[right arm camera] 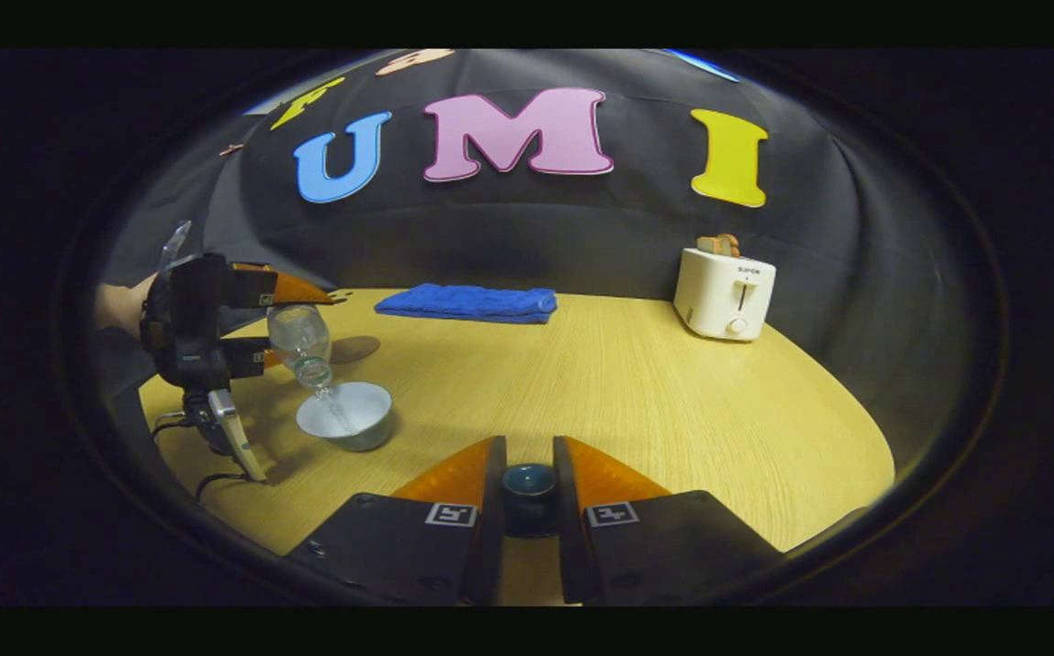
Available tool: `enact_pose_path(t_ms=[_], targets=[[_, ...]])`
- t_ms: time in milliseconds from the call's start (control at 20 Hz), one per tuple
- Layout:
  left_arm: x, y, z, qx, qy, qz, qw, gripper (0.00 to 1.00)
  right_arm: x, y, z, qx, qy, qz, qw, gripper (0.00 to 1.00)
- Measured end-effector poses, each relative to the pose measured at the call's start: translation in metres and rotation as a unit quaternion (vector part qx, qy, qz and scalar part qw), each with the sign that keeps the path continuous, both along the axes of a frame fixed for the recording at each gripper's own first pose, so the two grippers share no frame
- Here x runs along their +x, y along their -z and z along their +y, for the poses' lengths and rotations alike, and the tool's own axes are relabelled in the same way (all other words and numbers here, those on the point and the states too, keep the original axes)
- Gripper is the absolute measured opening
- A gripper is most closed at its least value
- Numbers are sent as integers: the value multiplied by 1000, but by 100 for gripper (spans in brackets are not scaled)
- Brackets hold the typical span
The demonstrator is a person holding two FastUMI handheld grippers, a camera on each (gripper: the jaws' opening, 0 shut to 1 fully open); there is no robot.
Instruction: Open the teacup lid with one hand, grasp the water bottle and pour water into the teacup with the other hand; after pouring, place the water bottle on the coaster and then close the teacup lid.
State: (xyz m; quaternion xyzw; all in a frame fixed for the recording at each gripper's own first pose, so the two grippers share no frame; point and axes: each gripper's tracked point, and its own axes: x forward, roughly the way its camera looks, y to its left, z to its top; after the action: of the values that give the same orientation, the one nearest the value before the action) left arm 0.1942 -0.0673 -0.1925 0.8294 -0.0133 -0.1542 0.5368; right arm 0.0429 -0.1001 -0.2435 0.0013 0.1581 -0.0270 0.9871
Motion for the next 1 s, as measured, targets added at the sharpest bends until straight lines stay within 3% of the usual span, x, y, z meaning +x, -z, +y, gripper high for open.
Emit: enact_pose_path(t_ms=[200, 350, 500, 600, 650, 700, 750, 850, 950, 1000], targets=[[2, 0, 1, 14, 2, 0, 1000, 75, -4, -1, 2, -1, 0, -1, 1000, 32], [3, -3, 1, 21, 6, -5, 1000, 75, -5, 1, 6, 0, -3, 0, 1000, 24], [4, -8, -1, 33, 12, -17, 999, 75, -6, 4, 9, 0, -3, 8, 1000, 32], [5, -8, -3, 40, 18, -20, 999, 75, -7, 2, 13, 8, -4, 7, 1000, 24], [4, -12, -6, 48, 25, -24, 998, 75, -7, 1, 15, 9, -5, 5, 1000, 29], [6, -13, -9, 54, 33, -26, 998, 75, -8, 0, 15, 9, -5, 4, 1000, 24], [7, -15, -11, 59, 39, -29, 997, 75, -8, -1, 15, 8, -6, 3, 1000, 29], [7, -20, -19, 67, 53, -37, 996, 75, -8, 0, 15, 8, -8, 3, 1000, 24], [7, -26, -24, 75, 66, -46, 994, 75, -8, 1, 15, 9, -10, 5, 1000, 29], [6, -30, -27, 79, 71, -50, 993, 75, -8, 1, 15, 8, -10, 7, 1000, 24]])
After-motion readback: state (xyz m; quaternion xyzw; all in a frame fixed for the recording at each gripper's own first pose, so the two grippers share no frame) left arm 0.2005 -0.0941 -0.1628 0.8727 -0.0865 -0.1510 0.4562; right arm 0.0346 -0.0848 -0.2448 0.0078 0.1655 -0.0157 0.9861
